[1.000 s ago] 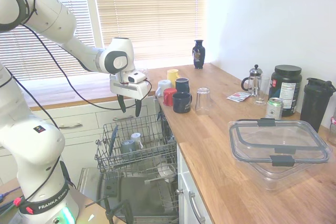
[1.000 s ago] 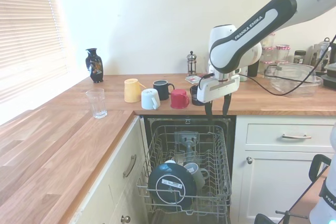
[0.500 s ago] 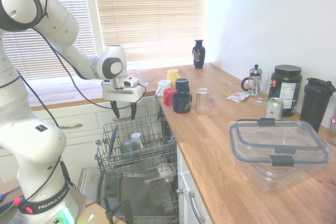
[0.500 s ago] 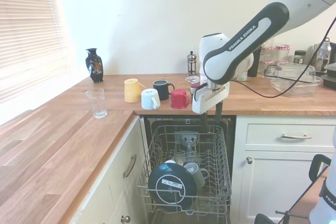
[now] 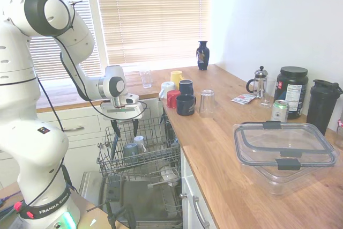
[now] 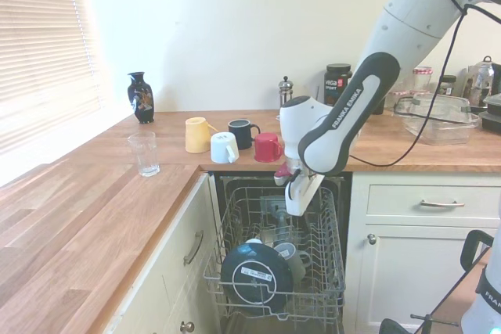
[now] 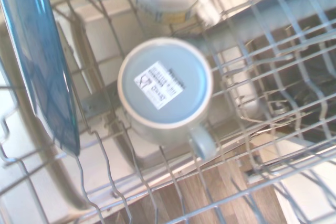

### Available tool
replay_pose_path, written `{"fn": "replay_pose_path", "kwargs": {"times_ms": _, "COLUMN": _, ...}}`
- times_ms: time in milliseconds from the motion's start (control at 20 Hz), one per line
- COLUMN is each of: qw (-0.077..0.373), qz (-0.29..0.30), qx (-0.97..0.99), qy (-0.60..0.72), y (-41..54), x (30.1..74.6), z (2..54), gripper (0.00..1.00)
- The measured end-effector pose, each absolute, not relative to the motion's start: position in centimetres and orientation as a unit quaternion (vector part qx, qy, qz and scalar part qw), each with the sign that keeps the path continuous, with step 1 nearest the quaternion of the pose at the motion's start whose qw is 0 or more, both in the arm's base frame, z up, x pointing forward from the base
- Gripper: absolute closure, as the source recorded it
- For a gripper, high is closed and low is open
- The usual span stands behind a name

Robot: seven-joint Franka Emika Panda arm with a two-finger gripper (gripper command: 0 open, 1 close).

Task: Unload a mug from dishwasher

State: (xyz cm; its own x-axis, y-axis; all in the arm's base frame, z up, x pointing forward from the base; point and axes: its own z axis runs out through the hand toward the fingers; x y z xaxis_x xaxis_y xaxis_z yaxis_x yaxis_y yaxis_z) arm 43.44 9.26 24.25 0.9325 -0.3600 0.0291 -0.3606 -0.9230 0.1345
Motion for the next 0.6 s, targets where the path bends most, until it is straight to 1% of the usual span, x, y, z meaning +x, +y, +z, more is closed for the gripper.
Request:
{"fn": "replay_pose_path", "kwargs": {"times_ms": 250, "qw": 0.079, "qz": -0.013, "qx": 0.985, "qy": -0.150, "y": 9.1, "x": 44.0, "z": 20.3, "gripper": 0.00}}
{"fn": "replay_pose_path", "kwargs": {"times_ms": 600, "qw": 0.080, "qz": -0.033, "qx": 0.992, "qy": -0.092, "y": 9.6, "x": 43.9, "z": 16.7, "gripper": 0.00}}
